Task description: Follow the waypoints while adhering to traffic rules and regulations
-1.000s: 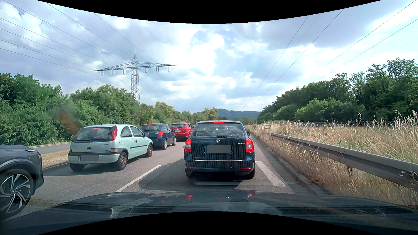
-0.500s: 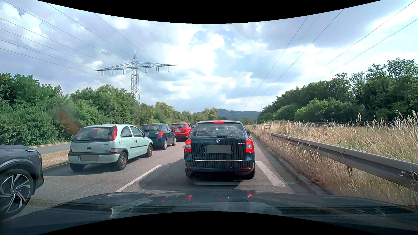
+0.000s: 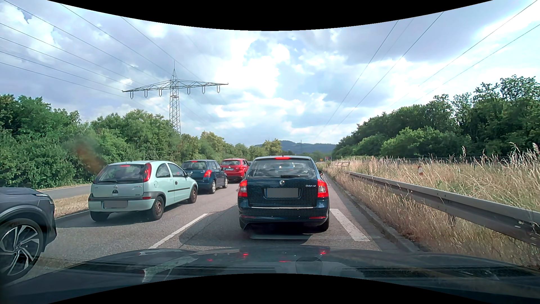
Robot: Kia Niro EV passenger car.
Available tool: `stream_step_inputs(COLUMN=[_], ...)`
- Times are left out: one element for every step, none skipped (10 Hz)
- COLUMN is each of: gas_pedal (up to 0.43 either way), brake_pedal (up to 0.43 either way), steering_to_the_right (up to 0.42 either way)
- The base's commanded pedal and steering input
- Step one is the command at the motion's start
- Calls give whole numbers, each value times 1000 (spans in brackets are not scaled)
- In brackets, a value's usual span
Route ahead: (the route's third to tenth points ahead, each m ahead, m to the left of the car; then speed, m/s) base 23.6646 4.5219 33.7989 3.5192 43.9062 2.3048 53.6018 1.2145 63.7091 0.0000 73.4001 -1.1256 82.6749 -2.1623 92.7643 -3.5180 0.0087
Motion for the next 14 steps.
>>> stream_step_inputs(gas_pedal=[0, 0, 0, 0, 0, 0, 0, 0, 0, 0, 0, 0, 0, 0], brake_pedal=[262, 262, 262, 262, 262, 262, 262, 262, 262, 262, 262, 262, 262, 262], steering_to_the_right=[8, 7, 7, 7, 7, 7, 7, 7, 7, 7, 7, 7, 7, 7])
